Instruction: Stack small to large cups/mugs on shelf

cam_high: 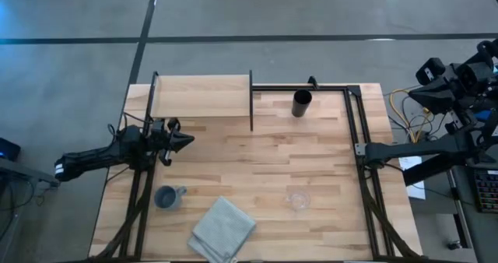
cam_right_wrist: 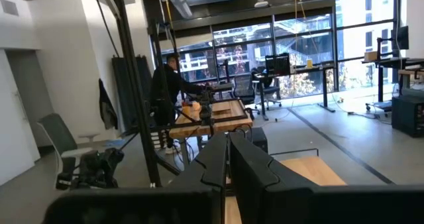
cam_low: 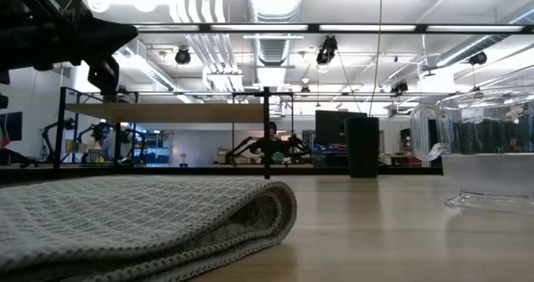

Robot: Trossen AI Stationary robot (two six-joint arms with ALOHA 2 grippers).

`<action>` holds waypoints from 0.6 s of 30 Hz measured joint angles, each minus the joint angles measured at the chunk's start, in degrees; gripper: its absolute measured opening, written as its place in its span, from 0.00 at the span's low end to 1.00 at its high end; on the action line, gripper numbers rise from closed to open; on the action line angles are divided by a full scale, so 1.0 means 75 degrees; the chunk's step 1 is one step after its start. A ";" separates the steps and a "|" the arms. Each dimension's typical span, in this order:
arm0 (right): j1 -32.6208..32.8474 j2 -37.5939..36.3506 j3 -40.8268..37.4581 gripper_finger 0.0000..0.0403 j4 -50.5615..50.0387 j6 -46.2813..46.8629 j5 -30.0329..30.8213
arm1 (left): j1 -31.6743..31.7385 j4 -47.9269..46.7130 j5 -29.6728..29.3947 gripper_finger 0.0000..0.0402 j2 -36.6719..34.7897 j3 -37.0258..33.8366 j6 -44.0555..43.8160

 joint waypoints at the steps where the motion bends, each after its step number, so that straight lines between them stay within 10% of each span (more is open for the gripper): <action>1: 0.0000 0.0002 0.0002 0.03 0.0000 0.0000 0.0000 | -0.0003 -0.0003 0.0000 0.00 0.0000 0.0000 0.0000; 18: -0.0002 0.0046 0.0016 0.03 0.0526 -0.0294 0.0000 | 0.0000 -0.0003 0.0000 0.00 0.0003 0.0000 0.0000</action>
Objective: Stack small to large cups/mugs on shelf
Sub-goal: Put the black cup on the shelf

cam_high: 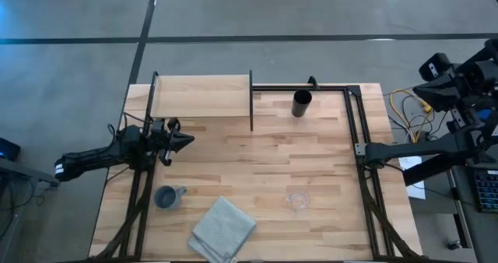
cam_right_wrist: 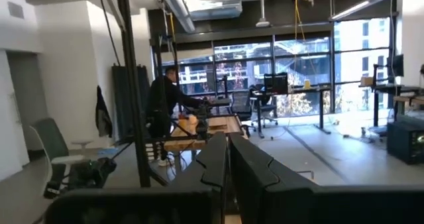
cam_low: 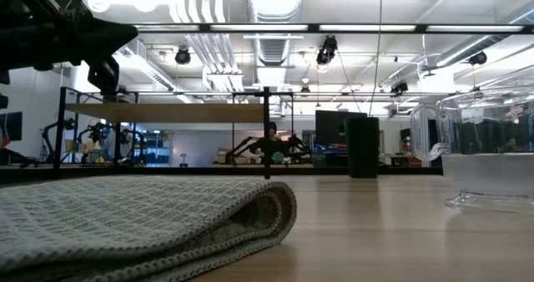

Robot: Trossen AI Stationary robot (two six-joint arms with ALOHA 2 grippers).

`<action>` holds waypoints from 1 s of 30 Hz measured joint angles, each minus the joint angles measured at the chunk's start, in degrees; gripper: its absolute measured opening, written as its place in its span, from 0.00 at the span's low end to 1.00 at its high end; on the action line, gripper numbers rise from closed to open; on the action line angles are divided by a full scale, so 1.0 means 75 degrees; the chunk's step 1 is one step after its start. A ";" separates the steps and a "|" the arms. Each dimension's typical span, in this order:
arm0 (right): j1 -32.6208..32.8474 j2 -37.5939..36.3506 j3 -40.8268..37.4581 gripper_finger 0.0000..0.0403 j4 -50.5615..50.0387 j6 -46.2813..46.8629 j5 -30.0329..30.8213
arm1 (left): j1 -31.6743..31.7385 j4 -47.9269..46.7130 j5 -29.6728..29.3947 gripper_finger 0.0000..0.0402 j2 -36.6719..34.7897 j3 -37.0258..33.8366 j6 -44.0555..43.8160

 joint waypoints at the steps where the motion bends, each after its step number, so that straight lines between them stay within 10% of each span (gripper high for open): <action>1: 0.0000 0.0000 0.0000 0.03 0.0004 0.0093 0.0000 | 0.0000 0.0002 0.0000 0.00 0.0000 0.0000 0.0000; 30: -0.0001 0.0236 -0.1018 0.03 -0.0103 -0.0064 0.0401 | -0.0002 -0.0002 0.0000 0.00 0.0000 0.0000 0.0000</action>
